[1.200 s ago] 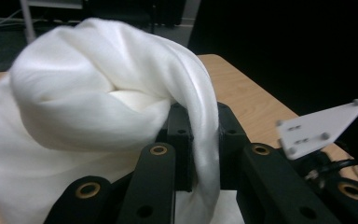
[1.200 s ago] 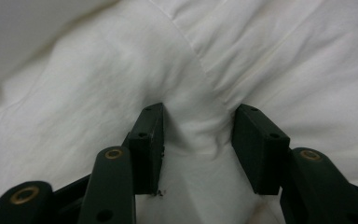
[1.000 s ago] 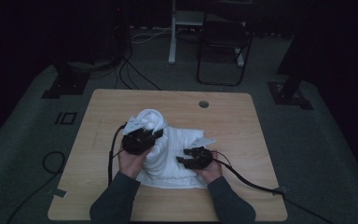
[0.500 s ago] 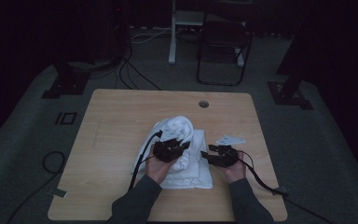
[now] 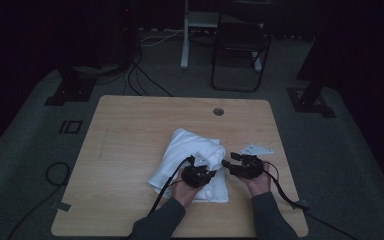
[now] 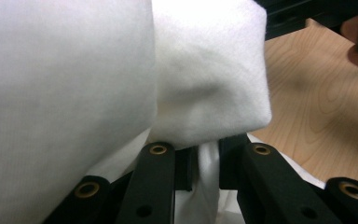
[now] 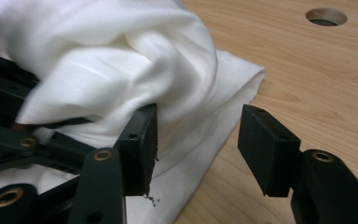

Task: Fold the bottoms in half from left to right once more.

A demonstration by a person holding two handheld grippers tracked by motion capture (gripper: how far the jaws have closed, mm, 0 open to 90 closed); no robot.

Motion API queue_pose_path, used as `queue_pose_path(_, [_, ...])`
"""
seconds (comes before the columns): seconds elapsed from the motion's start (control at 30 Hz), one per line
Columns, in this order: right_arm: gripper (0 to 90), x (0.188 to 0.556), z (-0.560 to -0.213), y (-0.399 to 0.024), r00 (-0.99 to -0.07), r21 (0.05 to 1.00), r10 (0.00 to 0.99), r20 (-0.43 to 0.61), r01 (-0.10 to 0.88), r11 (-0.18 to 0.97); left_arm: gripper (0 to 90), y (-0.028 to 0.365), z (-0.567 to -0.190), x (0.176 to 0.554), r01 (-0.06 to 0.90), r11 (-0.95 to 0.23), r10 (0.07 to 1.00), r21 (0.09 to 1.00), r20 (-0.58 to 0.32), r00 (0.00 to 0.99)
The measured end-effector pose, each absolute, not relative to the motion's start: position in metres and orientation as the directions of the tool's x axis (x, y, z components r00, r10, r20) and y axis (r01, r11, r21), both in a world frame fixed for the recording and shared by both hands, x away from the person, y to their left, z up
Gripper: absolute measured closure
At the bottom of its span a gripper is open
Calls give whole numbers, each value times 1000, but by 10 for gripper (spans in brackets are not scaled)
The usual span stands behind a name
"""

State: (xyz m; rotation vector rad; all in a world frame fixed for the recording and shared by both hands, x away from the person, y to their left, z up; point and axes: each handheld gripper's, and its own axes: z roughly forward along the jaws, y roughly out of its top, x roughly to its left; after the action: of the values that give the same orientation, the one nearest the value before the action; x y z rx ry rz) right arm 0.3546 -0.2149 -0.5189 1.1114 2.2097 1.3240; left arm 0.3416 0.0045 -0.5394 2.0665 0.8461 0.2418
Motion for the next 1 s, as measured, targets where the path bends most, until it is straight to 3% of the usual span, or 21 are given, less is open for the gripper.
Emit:
queue_pose_path(0.17, [392,354,-515,-215,-644,869,746,169,454,195,803,2,-542,340,474,-414,648,777,-115,753])
queue_pose_path(0.3, [375,363,-520,-202,-664,853,728,174,470,225,802,0,-544,339,474,-420,652,774,-106,751])
queue_pose_path(0.4, [488,371,-527,-192,-677,838,711,188,488,244,799,0,-544,339,478,-427,652,768,-105,751])
queue_pose_path(0.47, [700,375,-530,-186,-683,830,708,179,492,265,792,0,-543,339,482,-425,652,767,-111,750])
queue_pose_path(0.53, [804,378,-533,-183,-670,818,725,162,502,281,771,1,-541,339,487,-415,651,768,-123,749])
queue_pose_path(0.63, [832,382,-537,-181,-656,806,738,158,518,287,686,2,-536,336,491,-398,639,775,-150,754])
queue_pose_path(0.7, [835,383,-540,-182,-653,804,742,151,518,293,586,1,-530,330,467,-418,620,779,-131,773])
queue_pose_path(0.77, [836,383,-542,-184,-643,798,751,150,527,292,542,2,-520,322,443,-427,600,788,-119,791])
queue_pose_path(1.0, [833,384,-546,-188,-633,797,758,159,535,280,508,25,-454,306,334,-375,544,865,-86,834])
